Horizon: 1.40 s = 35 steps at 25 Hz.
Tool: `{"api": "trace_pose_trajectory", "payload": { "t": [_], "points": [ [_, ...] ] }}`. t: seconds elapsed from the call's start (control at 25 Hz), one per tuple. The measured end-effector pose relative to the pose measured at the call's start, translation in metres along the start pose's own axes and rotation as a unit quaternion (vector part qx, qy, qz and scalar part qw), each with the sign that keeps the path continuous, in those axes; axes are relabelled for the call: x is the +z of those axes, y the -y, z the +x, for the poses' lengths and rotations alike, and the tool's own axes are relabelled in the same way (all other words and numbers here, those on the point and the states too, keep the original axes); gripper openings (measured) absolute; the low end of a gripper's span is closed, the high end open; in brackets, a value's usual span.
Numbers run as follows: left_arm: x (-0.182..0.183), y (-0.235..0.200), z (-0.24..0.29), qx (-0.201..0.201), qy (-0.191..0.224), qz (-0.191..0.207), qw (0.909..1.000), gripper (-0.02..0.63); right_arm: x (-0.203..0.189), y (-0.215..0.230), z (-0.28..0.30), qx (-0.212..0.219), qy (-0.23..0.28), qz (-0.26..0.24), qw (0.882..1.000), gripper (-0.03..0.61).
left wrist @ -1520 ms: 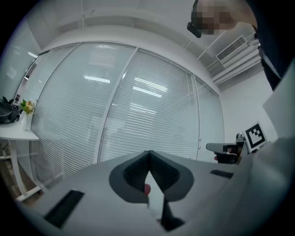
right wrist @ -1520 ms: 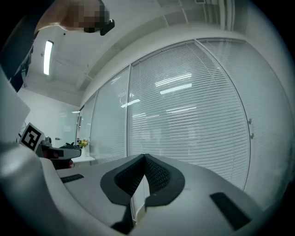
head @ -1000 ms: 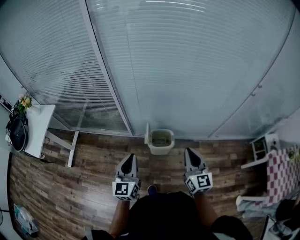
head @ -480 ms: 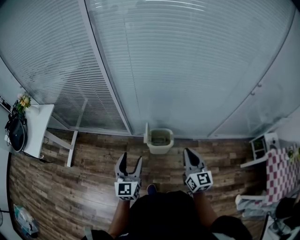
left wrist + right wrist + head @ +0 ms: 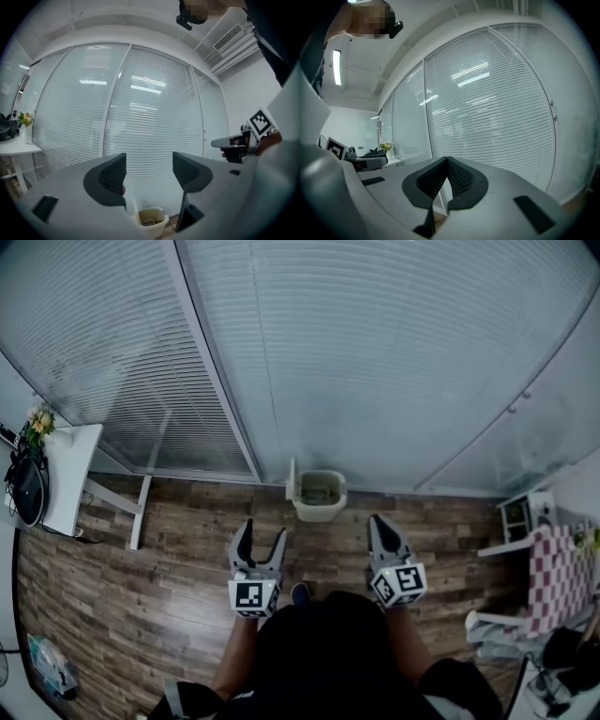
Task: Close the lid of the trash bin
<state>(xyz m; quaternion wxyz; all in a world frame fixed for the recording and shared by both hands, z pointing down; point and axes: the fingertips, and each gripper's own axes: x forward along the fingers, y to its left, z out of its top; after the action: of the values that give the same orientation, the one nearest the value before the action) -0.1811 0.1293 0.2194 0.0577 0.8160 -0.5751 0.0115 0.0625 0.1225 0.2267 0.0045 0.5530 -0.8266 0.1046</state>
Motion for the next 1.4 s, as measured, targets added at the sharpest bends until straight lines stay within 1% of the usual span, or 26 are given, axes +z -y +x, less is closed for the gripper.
{"api": "trace_pose_trajectory", "payload": {
  "t": [0.12, 0.2, 0.28, 0.36, 0.48, 0.52, 0.6, 0.8, 0.88, 0.96, 1.04, 1.08, 1.28, 1.32, 1.4],
  "points": [
    [-0.011, -0.005, 0.001, 0.000, -0.003, 0.010, 0.9999, 0.284, 0.005, -0.003, 0.000, 0.001, 0.002, -0.008, 1.000, 0.003],
    [-0.012, -0.008, 0.002, 0.000, -0.001, 0.011, 0.9999, 0.284, 0.004, -0.005, -0.001, 0.002, 0.002, -0.007, 1.000, 0.003],
    [-0.009, -0.011, 0.002, 0.002, 0.005, 0.015, 0.9999, 0.284, 0.004, -0.011, -0.001, 0.008, 0.000, -0.021, 1.000, 0.003],
    [-0.007, -0.013, 0.003, 0.004, 0.004, 0.024, 0.9997, 0.284, -0.002, -0.015, -0.004, 0.007, -0.012, -0.026, 1.000, 0.003],
    [-0.010, -0.012, 0.009, 0.005, 0.001, 0.040, 0.9992, 0.284, -0.007, -0.014, -0.005, 0.007, -0.024, -0.020, 0.999, 0.003],
    [-0.012, -0.012, 0.012, 0.007, 0.005, 0.045, 0.9990, 0.284, -0.007, -0.012, -0.003, 0.011, -0.025, -0.019, 0.999, 0.003],
    [-0.014, -0.010, 0.025, 0.011, 0.006, 0.042, 0.9991, 0.283, -0.009, -0.005, 0.002, 0.014, -0.027, -0.017, 0.999, 0.003],
    [-0.020, -0.004, 0.051, 0.018, -0.008, 0.043, 0.9989, 0.282, -0.019, 0.020, 0.016, 0.016, -0.044, -0.001, 0.999, 0.003],
    [-0.026, 0.000, 0.062, 0.019, -0.020, 0.047, 0.9985, 0.282, -0.017, 0.028, 0.023, 0.022, -0.044, 0.006, 0.999, 0.003],
    [-0.034, 0.003, 0.077, 0.013, -0.036, 0.061, 0.9974, 0.284, -0.018, 0.038, 0.033, 0.025, -0.046, 0.016, 0.998, 0.003],
    [-0.041, 0.002, 0.094, 0.004, -0.043, 0.078, 0.9961, 0.284, -0.020, 0.043, 0.044, 0.031, -0.049, 0.028, 0.998, 0.003],
    [-0.044, 0.002, 0.101, 0.003, -0.044, 0.079, 0.9959, 0.284, -0.023, 0.043, 0.048, 0.037, -0.052, 0.026, 0.998, 0.003],
    [-0.066, -0.008, 0.120, 0.011, -0.065, 0.072, 0.9953, 0.284, -0.038, 0.045, 0.060, 0.052, -0.071, -0.003, 0.996, 0.003],
    [-0.073, -0.011, 0.123, 0.012, -0.075, 0.071, 0.9946, 0.284, -0.041, 0.045, 0.062, 0.054, -0.073, -0.004, 0.996, 0.003],
    [-0.092, -0.016, 0.126, 0.016, -0.099, 0.056, 0.9933, 0.284, -0.048, 0.044, 0.066, 0.058, -0.079, -0.005, 0.995, 0.003]
  ]
}}
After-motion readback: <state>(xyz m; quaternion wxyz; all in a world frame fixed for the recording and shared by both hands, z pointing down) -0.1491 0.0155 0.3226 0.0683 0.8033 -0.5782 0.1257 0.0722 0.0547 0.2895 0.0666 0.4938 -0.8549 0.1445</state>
